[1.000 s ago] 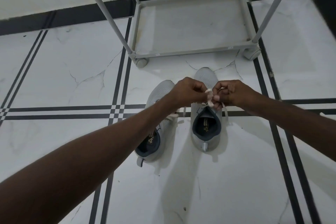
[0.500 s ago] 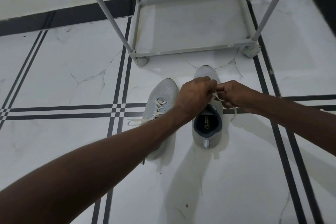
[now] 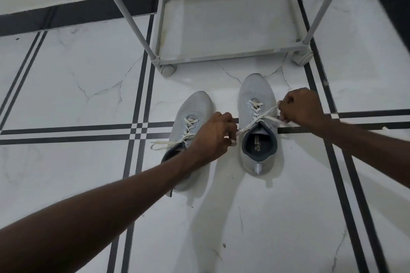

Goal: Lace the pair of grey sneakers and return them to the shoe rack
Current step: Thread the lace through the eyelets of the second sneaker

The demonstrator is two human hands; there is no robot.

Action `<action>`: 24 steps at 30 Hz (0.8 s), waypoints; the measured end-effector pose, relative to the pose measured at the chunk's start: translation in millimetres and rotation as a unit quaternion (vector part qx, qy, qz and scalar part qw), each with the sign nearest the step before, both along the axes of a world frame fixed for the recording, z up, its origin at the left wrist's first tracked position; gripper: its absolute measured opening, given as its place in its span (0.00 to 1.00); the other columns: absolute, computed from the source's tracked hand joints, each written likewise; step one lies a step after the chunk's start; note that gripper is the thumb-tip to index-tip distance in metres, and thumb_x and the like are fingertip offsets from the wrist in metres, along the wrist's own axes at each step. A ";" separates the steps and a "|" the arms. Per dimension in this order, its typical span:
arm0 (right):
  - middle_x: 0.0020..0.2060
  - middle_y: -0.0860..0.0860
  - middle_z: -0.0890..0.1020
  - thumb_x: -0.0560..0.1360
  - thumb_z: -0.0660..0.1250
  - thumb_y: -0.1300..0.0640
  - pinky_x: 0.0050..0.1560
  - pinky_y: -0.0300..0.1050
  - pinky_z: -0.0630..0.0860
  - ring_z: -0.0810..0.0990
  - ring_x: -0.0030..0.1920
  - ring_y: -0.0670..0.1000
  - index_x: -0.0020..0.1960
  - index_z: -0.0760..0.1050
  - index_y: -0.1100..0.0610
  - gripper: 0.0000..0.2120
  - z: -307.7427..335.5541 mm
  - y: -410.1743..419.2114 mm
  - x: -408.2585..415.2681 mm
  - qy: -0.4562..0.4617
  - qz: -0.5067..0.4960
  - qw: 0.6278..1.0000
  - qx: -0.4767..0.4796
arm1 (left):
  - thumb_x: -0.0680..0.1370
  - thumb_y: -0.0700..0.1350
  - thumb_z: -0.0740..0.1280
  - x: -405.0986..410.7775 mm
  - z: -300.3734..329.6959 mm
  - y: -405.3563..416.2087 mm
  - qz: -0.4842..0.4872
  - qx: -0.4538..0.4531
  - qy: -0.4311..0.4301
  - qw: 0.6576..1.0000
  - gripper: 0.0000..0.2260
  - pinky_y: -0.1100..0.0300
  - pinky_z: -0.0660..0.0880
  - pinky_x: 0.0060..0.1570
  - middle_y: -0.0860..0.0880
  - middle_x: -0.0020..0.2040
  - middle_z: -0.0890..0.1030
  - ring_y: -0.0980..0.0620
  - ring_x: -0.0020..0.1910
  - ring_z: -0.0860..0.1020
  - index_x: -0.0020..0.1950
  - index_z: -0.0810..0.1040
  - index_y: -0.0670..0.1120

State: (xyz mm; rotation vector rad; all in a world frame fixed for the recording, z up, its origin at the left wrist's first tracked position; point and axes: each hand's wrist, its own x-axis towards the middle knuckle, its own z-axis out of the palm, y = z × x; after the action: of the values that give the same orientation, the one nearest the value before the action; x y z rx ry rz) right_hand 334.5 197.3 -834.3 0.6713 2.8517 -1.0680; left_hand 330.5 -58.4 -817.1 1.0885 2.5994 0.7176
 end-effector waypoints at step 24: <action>0.50 0.57 0.80 0.64 0.69 0.73 0.43 0.49 0.72 0.75 0.48 0.59 0.53 0.79 0.58 0.20 -9.9 0.1 1.2 0.042 0.327 0.931 0.159 | 0.73 0.51 0.74 -2.5 -7.5 20.3 0.224 -0.045 -0.176 0.958 0.12 0.59 0.75 0.48 0.45 0.48 0.85 0.47 0.48 0.82 0.51 0.85 0.45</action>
State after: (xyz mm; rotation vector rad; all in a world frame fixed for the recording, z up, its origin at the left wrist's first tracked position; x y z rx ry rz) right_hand 335.7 197.4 -844.2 -0.3379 2.9737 -0.5430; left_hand 328.0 -38.1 -824.5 0.2997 2.5427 0.7864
